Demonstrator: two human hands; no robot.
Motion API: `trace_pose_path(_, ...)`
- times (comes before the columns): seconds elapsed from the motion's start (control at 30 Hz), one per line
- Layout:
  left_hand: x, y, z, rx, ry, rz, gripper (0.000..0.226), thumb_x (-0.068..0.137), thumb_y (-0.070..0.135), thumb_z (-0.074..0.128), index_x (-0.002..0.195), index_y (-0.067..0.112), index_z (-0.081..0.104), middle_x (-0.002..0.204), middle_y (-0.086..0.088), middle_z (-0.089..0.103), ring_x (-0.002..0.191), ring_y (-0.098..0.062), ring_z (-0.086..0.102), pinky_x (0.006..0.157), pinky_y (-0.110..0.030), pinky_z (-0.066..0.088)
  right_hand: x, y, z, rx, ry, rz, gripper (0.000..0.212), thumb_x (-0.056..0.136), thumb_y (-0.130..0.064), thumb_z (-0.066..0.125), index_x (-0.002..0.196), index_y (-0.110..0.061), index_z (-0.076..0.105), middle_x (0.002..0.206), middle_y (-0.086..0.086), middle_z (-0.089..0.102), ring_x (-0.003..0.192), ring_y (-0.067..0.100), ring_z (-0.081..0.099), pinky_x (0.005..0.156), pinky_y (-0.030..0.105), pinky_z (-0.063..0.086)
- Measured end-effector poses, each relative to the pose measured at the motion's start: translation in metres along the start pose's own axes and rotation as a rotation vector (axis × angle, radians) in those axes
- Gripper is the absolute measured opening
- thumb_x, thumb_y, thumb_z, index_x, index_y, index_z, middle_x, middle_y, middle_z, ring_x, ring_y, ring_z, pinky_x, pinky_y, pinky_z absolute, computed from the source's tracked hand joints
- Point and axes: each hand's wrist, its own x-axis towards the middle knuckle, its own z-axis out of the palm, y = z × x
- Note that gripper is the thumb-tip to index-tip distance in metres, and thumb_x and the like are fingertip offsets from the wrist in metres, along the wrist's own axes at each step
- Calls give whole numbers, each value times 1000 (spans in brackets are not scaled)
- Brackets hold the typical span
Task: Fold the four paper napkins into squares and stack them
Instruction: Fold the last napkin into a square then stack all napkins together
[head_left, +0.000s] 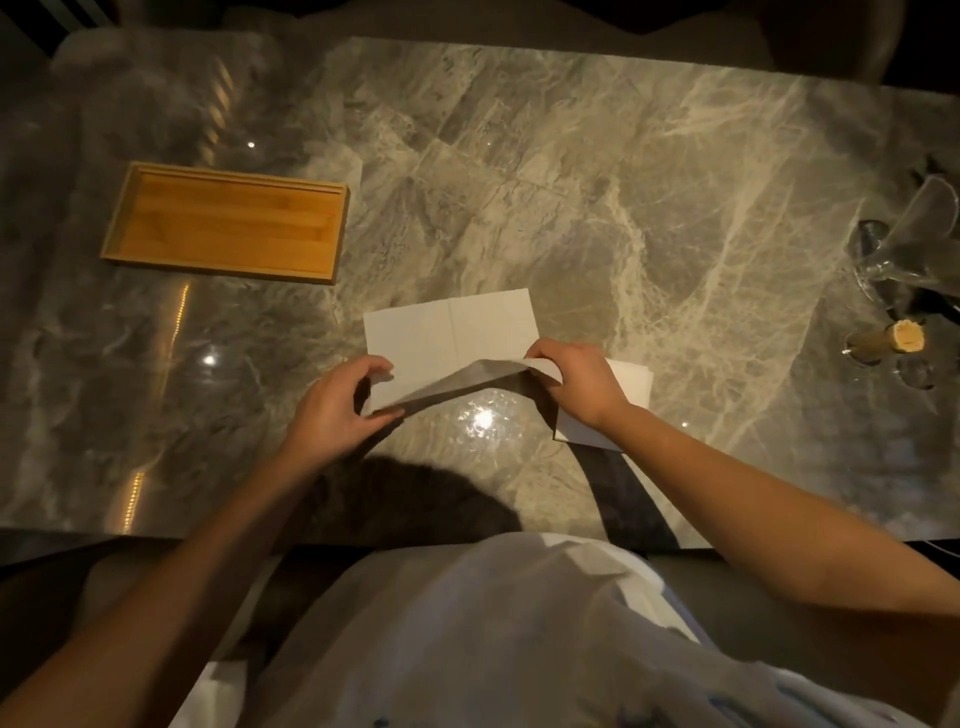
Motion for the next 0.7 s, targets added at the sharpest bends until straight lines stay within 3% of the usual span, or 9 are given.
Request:
trace_pose_path(0.13,0,-8,1,-100,17,-17,29,75,19,75,97,32,62,91,16,65,86,-4,61,73,-20,46,-1,-6,0,-6,-14,27,15,93,-19,54,102,-10,62,94,13,71,85,34,62,70,41,48)
trace_pose_path(0.3,5,-15,7,-152,83,-121,14,80,22,70,94,20,69,69,19,61,63,5,55,58,-18,41,2,-10,1,-33,-23,51,19,92,-21,57,106,-10,62,86,12,70,82,33,62,73,38,46)
trace_pose_path(0.43,10,-18,9,-147,42,-211,20,82,18,66,102,13,67,71,-7,64,59,-13,52,60,-28,41,5,-12,5,-88,9,79,25,92,-24,56,113,-12,61,77,8,68,78,32,61,77,32,33)
trace_pose_path(0.57,10,-14,11,-141,30,-258,29,83,15,64,111,15,56,69,7,55,60,-8,52,56,-23,38,10,-12,6,-108,-9,104,24,91,-27,56,110,-13,54,71,-4,56,80,27,60,88,36,32)
trace_pose_path(0.7,9,-11,13,-76,41,-294,36,84,17,63,117,15,48,71,12,50,64,-4,51,56,-24,35,13,-12,7,-92,-39,119,41,90,-29,58,127,-18,44,83,-3,62,89,26,62,93,39,32)
